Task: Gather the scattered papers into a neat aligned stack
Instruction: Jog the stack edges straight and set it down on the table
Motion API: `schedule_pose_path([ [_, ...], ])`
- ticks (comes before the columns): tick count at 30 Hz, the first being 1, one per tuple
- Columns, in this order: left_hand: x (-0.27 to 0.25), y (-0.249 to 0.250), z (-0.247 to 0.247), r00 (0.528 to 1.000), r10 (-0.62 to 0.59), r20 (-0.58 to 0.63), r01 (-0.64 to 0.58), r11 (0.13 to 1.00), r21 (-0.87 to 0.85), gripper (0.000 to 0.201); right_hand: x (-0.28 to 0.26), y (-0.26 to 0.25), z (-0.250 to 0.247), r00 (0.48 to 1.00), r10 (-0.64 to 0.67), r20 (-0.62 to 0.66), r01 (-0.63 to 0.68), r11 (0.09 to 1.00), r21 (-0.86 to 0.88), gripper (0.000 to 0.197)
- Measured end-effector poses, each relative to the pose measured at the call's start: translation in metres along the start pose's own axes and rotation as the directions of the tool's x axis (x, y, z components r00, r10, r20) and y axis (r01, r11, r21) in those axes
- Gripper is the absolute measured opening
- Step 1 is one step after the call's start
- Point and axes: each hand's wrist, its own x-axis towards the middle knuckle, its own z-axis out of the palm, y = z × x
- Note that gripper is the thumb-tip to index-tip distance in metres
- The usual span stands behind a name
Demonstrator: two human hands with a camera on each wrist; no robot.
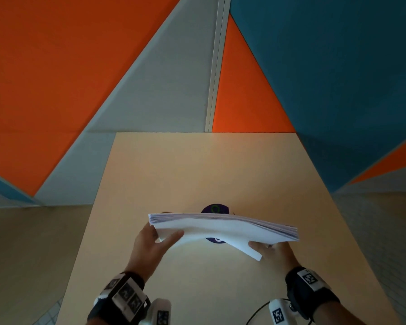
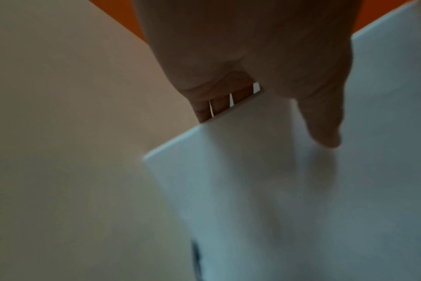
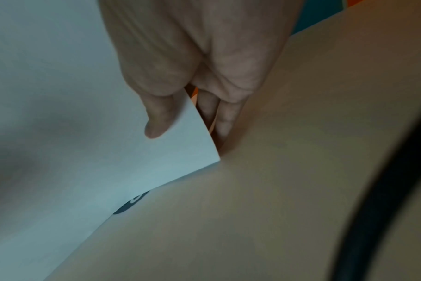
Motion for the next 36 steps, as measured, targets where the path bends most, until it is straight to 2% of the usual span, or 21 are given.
schedule_pose_path([
  [1,-0.003,0.013,-0.001,0.998,0.042,-0.04,-0.045,0.995,-0.084,0.05,0.001,0.004,0.002,1.0,0.023,-0.012,-0.024,1.0,-0.011,0.104],
  [2,-0.005,0.024,-0.001,0.993,0.077,-0.088,-0.091,0.983,-0.161,0.05,0.0,0.005,0.002,0.998,0.061,0.003,-0.061,0.998,-0.02,0.11],
  [6,-0.003,0.051,0.006,0.965,0.172,-0.197,-0.221,0.938,-0.266,0.038,-0.006,0.001,-0.002,0.996,0.087,-0.009,-0.087,0.994,-0.068,0.078],
  [9,0.002,0.055,0.012,0.96,0.148,-0.236,-0.213,0.937,-0.278,0.029,-0.011,-0.009,-0.005,0.999,0.04,-0.028,-0.042,0.994,-0.098,0.077],
  [13,0.006,0.055,0.012,0.954,0.166,-0.25,-0.227,0.943,-0.242,0.037,-0.026,-0.038,-0.016,1.0,-0.007,0.005,0.008,0.989,-0.146,0.07],
  [17,0.006,0.056,0.01,0.953,0.187,-0.237,-0.238,0.949,-0.206,0.03,-0.049,-0.072,-0.036,0.996,-0.088,-0.002,0.088,0.996,0.013,0.062],
  [20,0.007,0.055,0.011,0.952,0.191,-0.241,-0.24,0.952,-0.193,0.028,-0.05,-0.075,-0.042,0.99,-0.142,0.021,0.138,0.981,0.139,0.035],
  [23,0.007,0.054,0.012,0.951,0.19,-0.246,-0.238,0.953,-0.186,0.028,-0.043,-0.064,-0.038,0.998,-0.056,0.035,0.056,0.998,0.014,0.068],
  [27,0.006,0.055,0.012,0.944,0.199,-0.264,-0.251,0.951,-0.18,0.026,-0.035,-0.052,-0.027,0.999,0.01,0.041,-0.004,0.992,-0.125,0.075],
  [31,0.006,0.054,0.011,0.945,0.194,-0.262,-0.247,0.951,-0.188,0.028,-0.044,-0.063,-0.029,0.987,0.108,0.122,-0.081,0.975,-0.208,0.066],
  [32,0.006,0.053,0.011,0.947,0.189,-0.258,-0.24,0.954,-0.18,0.027,-0.047,-0.067,-0.033,0.985,0.077,0.157,-0.044,0.978,-0.203,0.067],
  [33,0.007,0.053,0.01,0.948,0.188,-0.256,-0.235,0.957,-0.168,0.024,-0.051,-0.072,-0.037,0.986,0.024,0.166,-0.006,0.994,-0.111,0.061],
  [34,0.008,0.053,0.01,0.948,0.188,-0.256,-0.232,0.96,-0.154,0.021,-0.055,-0.076,-0.04,0.984,-0.066,0.168,0.06,0.997,0.043,0.038],
  [35,0.008,0.053,0.01,0.948,0.183,-0.259,-0.225,0.964,-0.144,0.021,-0.06,-0.079,-0.044,0.971,-0.183,0.154,0.157,0.974,0.165,0.029],
  [36,0.009,0.053,0.01,0.949,0.177,-0.262,-0.219,0.966,-0.14,0.024,-0.064,-0.084,-0.047,0.956,-0.267,0.119,0.23,0.939,0.255,0.039],
])
